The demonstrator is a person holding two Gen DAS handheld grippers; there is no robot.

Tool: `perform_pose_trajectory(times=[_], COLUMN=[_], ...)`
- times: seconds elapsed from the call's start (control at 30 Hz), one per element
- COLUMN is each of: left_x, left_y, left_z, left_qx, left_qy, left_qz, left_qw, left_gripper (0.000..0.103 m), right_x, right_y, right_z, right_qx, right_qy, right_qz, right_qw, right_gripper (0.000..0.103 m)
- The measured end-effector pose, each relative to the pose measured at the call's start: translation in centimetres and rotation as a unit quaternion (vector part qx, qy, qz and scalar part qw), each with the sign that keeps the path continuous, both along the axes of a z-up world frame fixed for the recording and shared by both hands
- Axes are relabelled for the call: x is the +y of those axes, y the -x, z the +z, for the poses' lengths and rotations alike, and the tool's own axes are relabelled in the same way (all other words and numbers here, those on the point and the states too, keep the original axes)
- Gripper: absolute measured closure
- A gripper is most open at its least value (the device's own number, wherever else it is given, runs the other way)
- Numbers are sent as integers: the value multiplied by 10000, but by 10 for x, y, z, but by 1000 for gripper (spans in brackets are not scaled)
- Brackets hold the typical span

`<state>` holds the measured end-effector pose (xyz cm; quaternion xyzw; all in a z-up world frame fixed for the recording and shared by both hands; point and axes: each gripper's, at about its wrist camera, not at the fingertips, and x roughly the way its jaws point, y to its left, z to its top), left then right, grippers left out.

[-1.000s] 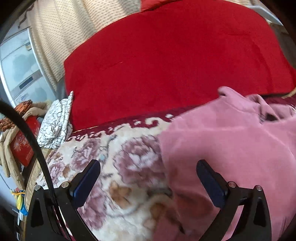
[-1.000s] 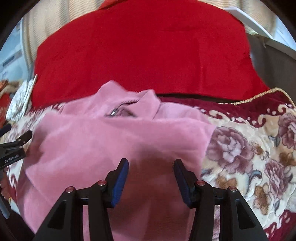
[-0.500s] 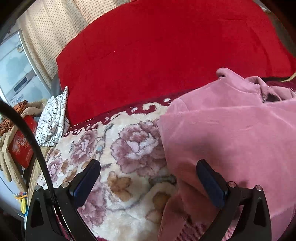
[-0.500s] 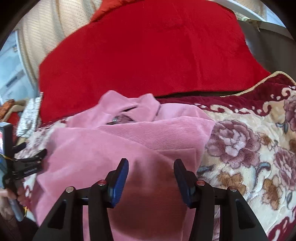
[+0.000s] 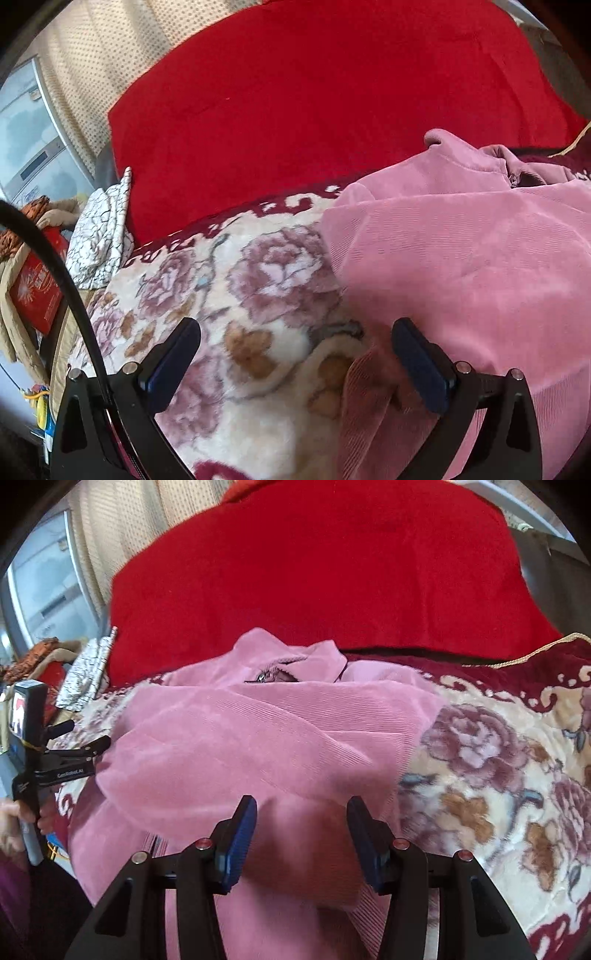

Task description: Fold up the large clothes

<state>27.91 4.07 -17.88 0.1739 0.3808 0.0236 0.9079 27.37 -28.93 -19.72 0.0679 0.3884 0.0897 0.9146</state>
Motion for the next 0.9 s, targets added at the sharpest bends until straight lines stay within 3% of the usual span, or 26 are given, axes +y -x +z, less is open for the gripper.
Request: perform_pose_trajectory(times=[0.13,0.43,0.47,0.53,0.63,0.9], left_x=[23,78,80,82,83,91], left_y=[27,99,108,125,141,146], left_z=[-1,-23,-27,-37,-51,-75], left_qx=[-44,515,612,837,1155,1634], left_qy=[139,1217,1340,1520,1727,1796], left_qz=[127,413,372,234,104,205], left_qw=[9998,9904,9884,9846,9781,9699], left_gripper=[0,1,2,15,28,26], right_x=[-21,-62,-66,-72,-78,-70], right_y=[21,71,77,90,109,119], right_z=[-1,-13,-15,-19,-25,-64], right_qx=[17,286,333,454,747,1889], right_qy=[-263,-1009,-1049,-1141,-1346,-1171], right_qz=[-62,-170,-171,-143,75,411], right_qw=[9996,9943,9938,9923,9881,9741], right_gripper=[43,34,34,34,34,34])
